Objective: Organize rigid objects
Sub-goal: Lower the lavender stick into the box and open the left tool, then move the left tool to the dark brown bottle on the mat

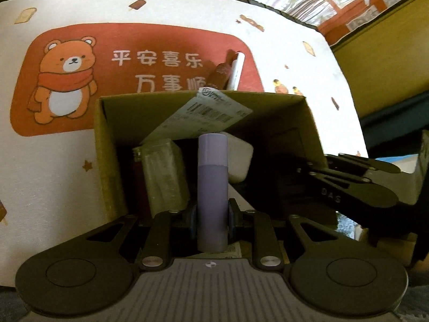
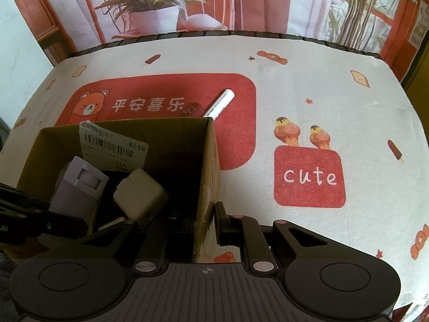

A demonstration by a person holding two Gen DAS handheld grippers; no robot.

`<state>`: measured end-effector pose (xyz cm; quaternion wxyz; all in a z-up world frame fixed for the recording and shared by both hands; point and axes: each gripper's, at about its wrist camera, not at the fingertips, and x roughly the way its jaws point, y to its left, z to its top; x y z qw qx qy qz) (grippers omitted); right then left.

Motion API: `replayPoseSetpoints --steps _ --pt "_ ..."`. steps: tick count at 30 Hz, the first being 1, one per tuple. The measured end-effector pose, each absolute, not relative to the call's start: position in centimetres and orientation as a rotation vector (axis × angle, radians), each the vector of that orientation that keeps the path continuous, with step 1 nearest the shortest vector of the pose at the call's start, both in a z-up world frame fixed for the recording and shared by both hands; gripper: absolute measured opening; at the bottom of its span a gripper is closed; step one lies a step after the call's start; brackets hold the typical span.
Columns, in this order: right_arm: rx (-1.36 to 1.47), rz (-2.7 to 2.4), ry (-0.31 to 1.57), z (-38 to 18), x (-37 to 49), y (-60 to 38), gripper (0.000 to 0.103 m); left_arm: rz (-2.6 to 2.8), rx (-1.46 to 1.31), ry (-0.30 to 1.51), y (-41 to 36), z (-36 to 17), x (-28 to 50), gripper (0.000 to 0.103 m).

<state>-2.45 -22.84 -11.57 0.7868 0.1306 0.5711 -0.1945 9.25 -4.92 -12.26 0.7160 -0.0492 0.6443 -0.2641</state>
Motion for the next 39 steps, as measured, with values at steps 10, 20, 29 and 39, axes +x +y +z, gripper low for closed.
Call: replayPoseSetpoints --steps 10,20,29,39 --pt "0.282 -0.419 1.231 -11.6 -2.5 -22.8 0.013 -0.582 -0.059 1.445 -5.7 -12.5 9.2 0.024" --pt "0.282 -0.42 1.231 -11.6 -2.5 -22.8 0.013 -0.595 -0.076 1.436 -5.3 -12.1 9.2 0.033" --pt "0.281 -0.419 1.23 -11.6 -2.5 -22.8 0.013 -0.605 -0.042 1.286 -4.9 -8.3 9.7 0.068" --pt "0.277 -0.418 1.232 -11.6 -2.5 -22.7 0.014 -0.598 -0.021 1.131 -4.6 -4.5 11.9 0.077"
